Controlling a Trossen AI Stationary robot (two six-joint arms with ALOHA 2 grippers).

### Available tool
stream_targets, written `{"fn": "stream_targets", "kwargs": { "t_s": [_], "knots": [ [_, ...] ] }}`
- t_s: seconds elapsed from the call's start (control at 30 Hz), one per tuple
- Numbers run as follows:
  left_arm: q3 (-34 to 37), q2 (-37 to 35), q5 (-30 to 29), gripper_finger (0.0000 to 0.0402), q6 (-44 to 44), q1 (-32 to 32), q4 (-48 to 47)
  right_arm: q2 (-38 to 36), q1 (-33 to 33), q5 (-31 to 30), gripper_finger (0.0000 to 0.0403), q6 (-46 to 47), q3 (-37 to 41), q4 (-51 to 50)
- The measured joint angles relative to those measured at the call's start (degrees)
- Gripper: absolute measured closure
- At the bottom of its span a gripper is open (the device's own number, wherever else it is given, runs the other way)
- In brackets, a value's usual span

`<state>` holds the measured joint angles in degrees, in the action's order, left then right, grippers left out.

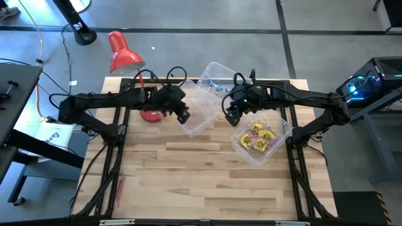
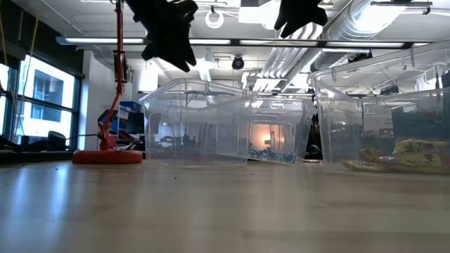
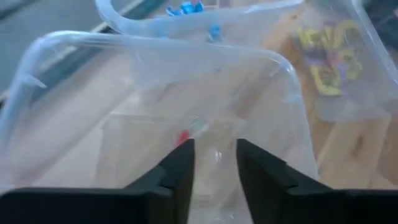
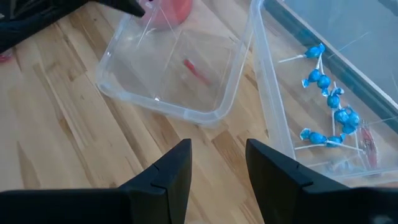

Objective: Sort candy
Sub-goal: Put the red candy into the left transparent bin

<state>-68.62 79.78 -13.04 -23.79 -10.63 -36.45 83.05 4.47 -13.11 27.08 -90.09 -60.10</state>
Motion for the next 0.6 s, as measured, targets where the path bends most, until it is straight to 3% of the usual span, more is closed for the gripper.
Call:
{"fn": "stream_targets", "kwargs": {
  "t_s": [0.13, 0.27, 0.4, 0.6],
  "knots": [
    [0.00, -0.95, 4.47, 0.0238, -1.06, -0.26, -3.23, 0.00, 0.00, 0.02, 0.0258, -0.01, 0.01, 0.00],
    [-0.11, -3.97, 10.82, 0.0202, -7.43, 3.10, -15.87, 0.00, 0.00, 0.02, 0.0258, -0.06, 0.01, -0.02],
    [0.91, -6.43, 7.35, 0.0190, -18.97, 13.81, -27.57, 0.00, 0.00, 0.01, 0.0258, -0.39, 0.00, -0.02],
    [6.09, -7.20, 4.43, 0.0188, -42.88, 32.95, -26.68, 0.00, 0.00, 0.00, 0.0258, -1.56, 0.01, -0.01]
  ]
}}
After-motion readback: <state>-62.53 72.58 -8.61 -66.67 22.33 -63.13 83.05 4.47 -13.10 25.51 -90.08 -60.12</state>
